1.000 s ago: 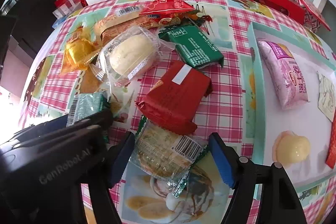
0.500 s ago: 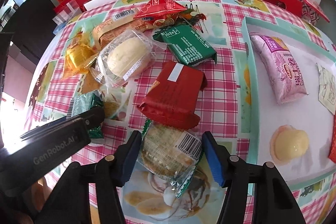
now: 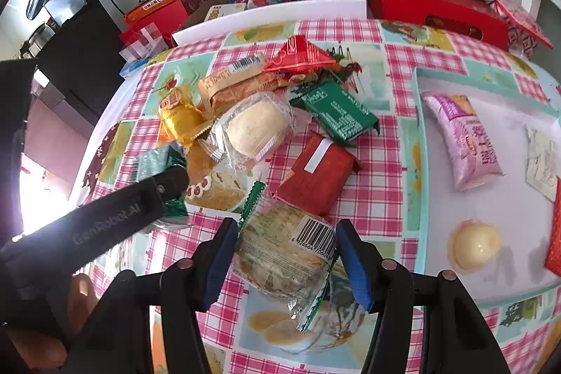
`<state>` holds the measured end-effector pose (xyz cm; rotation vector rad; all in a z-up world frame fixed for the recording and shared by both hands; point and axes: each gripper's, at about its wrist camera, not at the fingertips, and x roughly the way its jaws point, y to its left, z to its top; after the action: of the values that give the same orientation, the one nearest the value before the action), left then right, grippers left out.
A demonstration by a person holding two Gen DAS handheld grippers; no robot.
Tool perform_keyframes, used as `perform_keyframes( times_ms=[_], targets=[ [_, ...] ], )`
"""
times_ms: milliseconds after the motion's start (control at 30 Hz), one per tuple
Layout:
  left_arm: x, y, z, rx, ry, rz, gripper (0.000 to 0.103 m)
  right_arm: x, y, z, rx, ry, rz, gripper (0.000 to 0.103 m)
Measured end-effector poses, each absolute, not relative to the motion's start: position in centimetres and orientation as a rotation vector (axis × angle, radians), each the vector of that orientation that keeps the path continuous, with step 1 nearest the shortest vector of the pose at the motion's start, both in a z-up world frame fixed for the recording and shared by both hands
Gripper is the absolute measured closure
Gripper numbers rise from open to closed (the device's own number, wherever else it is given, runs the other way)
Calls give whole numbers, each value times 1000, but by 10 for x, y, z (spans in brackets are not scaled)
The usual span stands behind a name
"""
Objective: Organize snacks
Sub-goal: 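Grasp the green biscuit packet with the left gripper while the right grasps the cracker packet, then carry both packets into the white tray and open both grippers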
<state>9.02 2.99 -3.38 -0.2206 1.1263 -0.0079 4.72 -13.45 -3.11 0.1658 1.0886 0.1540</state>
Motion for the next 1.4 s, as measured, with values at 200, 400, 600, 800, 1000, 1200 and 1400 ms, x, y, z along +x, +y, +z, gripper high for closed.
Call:
perform_keyframes(
  times_ms=[200,400,600,800,1000,1200,1400],
  targets=[
    [92,16,-21,-202,1084,-25,53,46,-143,-22,173,1056,111,42],
    [95,-25,-7,-137,1042,-113,53,44,-186,-9,219,1006,-18,42],
    [90,-80,1,-45,1023,-244,53,38,-246,-1,282,967,-179,42],
    [84,-122,-8,33,1054,-325,53,28,-304,-2,332,950,-355,42],
    [84,-169,-8,108,1049,-413,53,18,-350,-13,389,952,-489,42],
    [88,-217,-15,173,1057,-504,53,14,-373,-22,429,961,-530,42],
    [88,-247,-26,190,1077,-550,52,7,-389,-25,451,957,-575,42]
  ],
)
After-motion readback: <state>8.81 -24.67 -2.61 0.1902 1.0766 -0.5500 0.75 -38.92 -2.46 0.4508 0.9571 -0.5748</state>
